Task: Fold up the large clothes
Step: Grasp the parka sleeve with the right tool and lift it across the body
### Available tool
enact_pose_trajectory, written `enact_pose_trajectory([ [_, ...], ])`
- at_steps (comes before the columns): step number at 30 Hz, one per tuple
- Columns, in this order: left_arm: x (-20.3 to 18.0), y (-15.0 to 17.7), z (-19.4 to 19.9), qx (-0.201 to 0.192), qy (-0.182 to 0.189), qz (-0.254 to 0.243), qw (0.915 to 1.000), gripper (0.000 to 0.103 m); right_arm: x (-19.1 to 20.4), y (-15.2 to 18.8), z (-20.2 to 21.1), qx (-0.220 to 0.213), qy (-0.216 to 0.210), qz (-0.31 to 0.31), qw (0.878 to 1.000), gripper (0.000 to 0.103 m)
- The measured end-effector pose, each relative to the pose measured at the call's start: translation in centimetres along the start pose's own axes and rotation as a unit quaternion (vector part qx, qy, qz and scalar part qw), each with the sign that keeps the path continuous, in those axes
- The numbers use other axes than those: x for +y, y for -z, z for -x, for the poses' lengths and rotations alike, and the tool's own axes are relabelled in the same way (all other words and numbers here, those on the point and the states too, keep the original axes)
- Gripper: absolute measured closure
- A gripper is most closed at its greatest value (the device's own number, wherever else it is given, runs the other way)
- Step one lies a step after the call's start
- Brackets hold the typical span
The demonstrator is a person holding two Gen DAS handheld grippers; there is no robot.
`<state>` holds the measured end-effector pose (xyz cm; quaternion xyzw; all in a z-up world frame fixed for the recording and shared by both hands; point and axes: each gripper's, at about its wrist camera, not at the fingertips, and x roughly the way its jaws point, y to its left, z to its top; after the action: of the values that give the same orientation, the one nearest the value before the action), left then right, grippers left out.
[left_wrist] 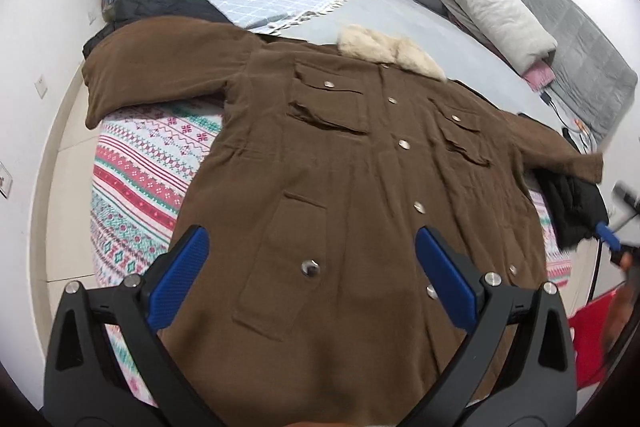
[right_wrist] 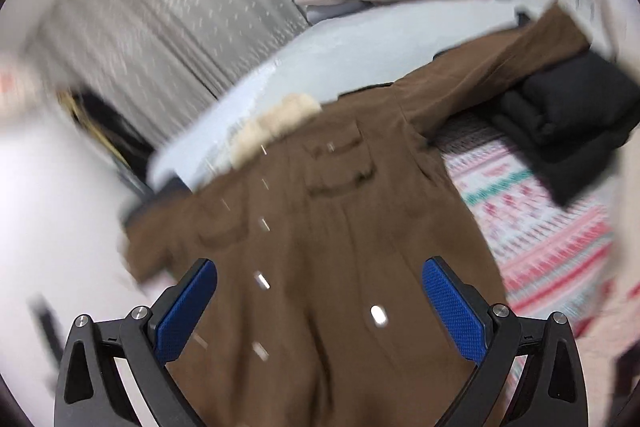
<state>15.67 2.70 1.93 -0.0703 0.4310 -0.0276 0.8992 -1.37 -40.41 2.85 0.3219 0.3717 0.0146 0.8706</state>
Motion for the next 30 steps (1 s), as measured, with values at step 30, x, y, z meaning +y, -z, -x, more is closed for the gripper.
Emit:
enact_pose_trajectory([
  [30, 2.9, -1.2, -8.8, 0.044, -0.055, 0.01, 0.9975, 0.0, -19.3, -19.5, -8.6, -0.18, 0.219, -0.226, 0.932, 0.021],
])
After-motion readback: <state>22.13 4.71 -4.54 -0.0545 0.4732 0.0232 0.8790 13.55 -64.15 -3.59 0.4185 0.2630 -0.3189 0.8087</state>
